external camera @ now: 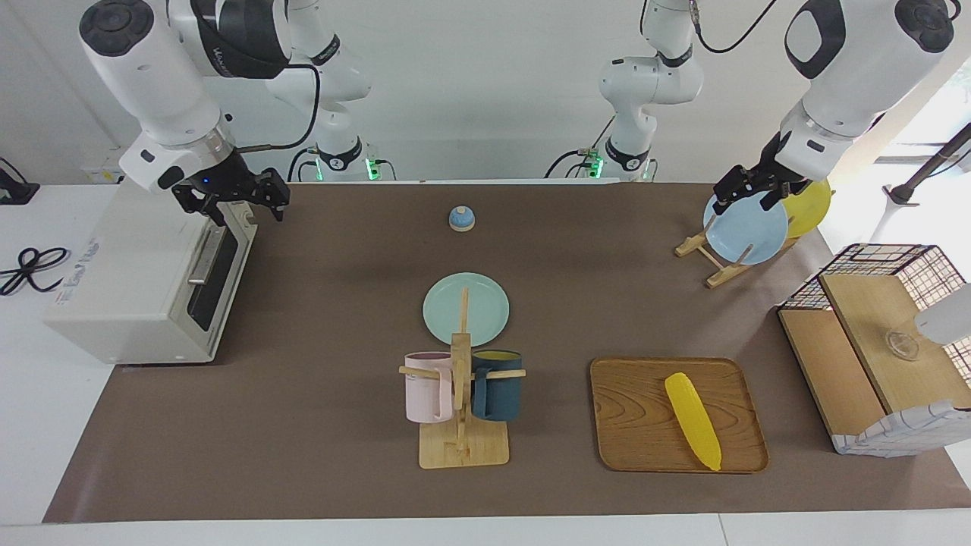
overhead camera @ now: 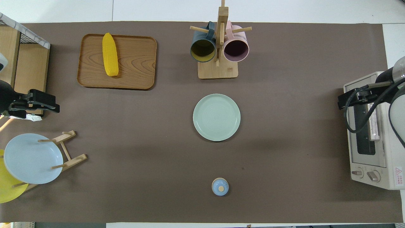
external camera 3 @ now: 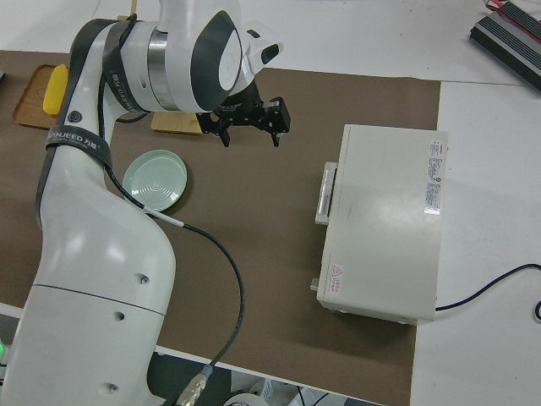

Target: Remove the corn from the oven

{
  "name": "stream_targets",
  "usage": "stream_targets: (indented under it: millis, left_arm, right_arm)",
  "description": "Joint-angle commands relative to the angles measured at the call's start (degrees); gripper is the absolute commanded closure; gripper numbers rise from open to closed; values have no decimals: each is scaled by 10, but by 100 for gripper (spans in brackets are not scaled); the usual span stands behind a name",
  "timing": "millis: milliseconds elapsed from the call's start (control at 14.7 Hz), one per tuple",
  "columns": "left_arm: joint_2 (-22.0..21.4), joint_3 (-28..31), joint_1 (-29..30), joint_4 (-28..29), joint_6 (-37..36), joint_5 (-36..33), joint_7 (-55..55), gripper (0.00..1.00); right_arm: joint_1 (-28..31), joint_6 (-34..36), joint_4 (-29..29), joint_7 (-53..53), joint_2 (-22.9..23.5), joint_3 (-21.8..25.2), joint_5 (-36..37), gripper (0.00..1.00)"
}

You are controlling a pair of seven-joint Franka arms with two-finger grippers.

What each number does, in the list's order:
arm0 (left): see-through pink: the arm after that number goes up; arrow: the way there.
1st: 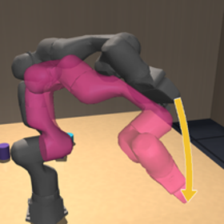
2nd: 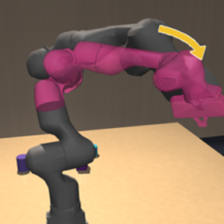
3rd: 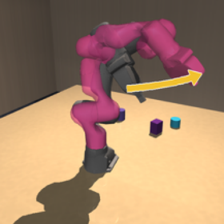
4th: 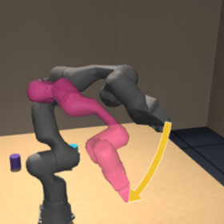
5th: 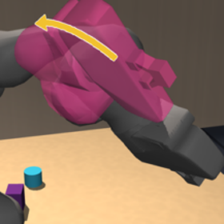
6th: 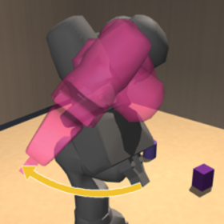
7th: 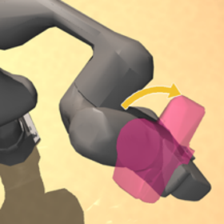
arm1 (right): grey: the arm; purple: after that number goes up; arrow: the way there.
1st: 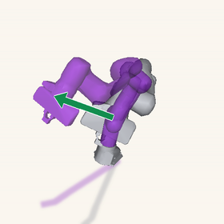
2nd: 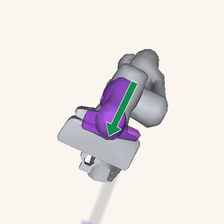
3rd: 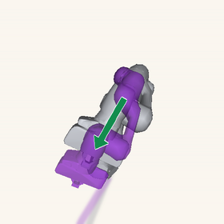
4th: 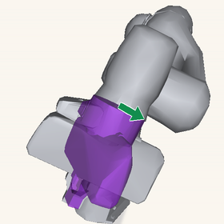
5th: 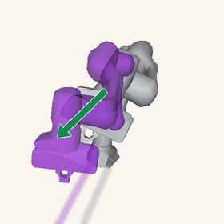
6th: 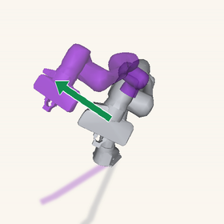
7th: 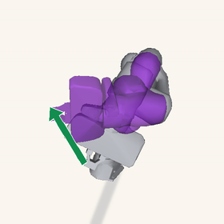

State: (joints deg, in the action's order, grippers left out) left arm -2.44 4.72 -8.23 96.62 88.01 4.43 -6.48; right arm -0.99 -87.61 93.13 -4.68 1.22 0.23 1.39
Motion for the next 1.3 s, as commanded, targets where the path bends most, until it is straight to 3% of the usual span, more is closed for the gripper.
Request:
stream_targets:
  millis: [0, 137, 1229]
  left_arm:
    - [5, 6, -14, -14, -6, -16, 4, 0]
    - [11, 6, -14, -33, -19, -16, 4, 0]
    - [9, 4, -14, -21, 1, -43, 24, 0]
  right_arm:
    - [5, 10, -1, 5, -5, -1, -11, 0]
    - [5, 10, -1, 5, -5, -1, -10, 0]
    - [5, 10, -1, 5, -5, -1, -10, 0]
